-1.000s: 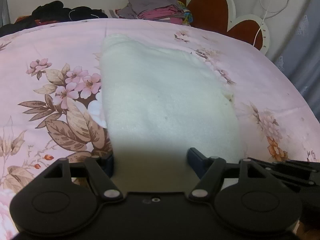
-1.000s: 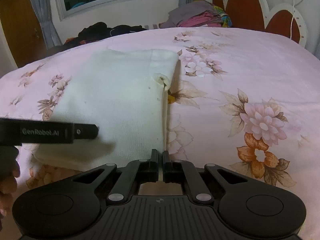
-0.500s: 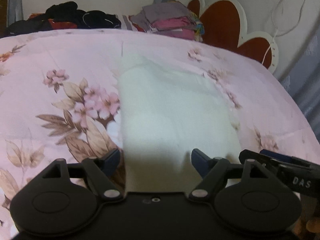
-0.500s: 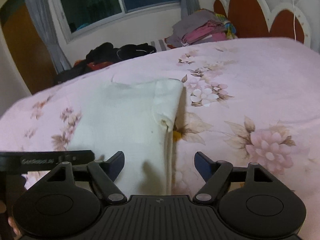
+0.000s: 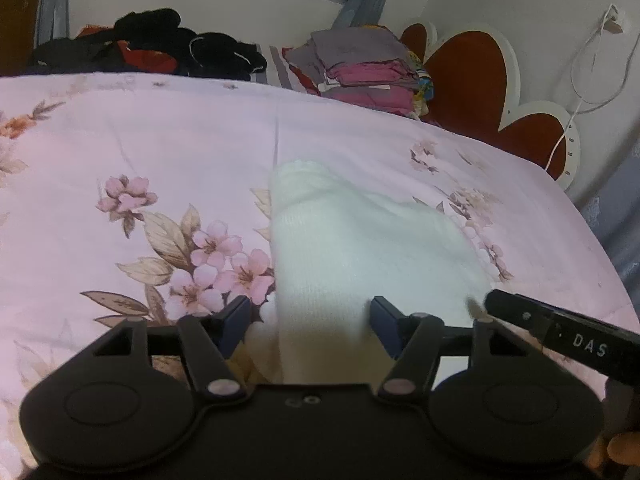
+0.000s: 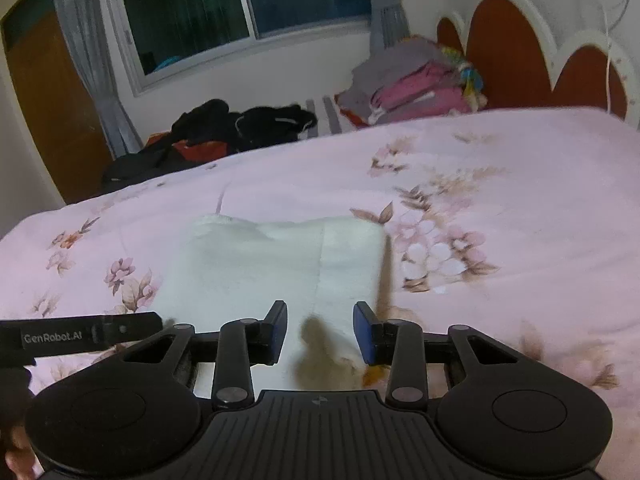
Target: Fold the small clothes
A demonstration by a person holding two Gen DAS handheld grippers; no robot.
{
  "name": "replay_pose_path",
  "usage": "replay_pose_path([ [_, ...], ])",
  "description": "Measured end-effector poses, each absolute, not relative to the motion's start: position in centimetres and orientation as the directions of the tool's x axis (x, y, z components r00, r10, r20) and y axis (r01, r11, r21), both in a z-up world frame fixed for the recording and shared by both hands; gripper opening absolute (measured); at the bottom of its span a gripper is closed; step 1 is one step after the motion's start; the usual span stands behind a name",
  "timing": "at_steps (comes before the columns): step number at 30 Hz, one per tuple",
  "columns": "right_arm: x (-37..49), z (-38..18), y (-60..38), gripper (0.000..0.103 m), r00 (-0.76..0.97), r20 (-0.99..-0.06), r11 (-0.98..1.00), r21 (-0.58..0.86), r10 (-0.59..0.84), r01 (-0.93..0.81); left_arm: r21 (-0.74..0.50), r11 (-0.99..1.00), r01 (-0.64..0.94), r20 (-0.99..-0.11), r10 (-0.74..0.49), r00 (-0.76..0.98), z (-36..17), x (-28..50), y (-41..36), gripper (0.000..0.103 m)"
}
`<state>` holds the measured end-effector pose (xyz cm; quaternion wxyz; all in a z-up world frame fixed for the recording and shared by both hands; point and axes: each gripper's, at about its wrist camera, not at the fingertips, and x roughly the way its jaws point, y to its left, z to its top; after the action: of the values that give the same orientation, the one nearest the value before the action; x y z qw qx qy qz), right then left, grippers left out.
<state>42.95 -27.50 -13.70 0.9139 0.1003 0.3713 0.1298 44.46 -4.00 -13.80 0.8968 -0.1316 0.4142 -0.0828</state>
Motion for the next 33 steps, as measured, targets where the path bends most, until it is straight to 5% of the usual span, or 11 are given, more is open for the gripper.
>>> replay_pose_path([
  [9, 44.4, -16.4, -28.4, 0.038, 0.652, -0.698, 0.952, 0.269, 0.295, -0.143, -0.361, 0.931, 0.055, -0.738, -0.321, 0.593, -16.0, 45.6, -4.1, 0.072],
  [10, 44.5, -16.2, -28.6, 0.04, 0.653, -0.692, 0.947, 0.286, 0.309, -0.145, -0.364, 0.93, 0.055, -0.738, -0.324, 0.592, -15.9, 45.6, -4.1, 0.073],
  [13, 45.0, -16.6, -29.3, 0.073, 0.642, -0.683, 0.926, 0.354, 0.35, -0.129, -0.393, 0.918, 0.059, -0.736, -0.352, 0.577, -16.2, 46.0, -3.9, 0.073],
  [21, 46.9, -19.2, -29.9, 0.073, 0.589, -0.657, 0.85, 0.518, 0.47, -0.1, -0.425, 0.902, 0.08, -0.723, -0.392, 0.569, -16.9, 46.7, -4.4, 0.064],
  [29, 47.6, -19.2, -29.6, 0.038, 0.578, -0.634, 0.815, 0.571, 0.514, -0.099, -0.401, 0.911, 0.093, -0.718, -0.376, 0.586, -16.1, 46.7, -5.1, 0.041],
  [33, 47.0, -17.7, -29.4, 0.033, 0.598, -0.617, 0.812, 0.575, 0.513, -0.103, -0.396, 0.913, 0.097, -0.711, -0.371, 0.597, -14.7, 46.3, -4.9, 0.035],
])
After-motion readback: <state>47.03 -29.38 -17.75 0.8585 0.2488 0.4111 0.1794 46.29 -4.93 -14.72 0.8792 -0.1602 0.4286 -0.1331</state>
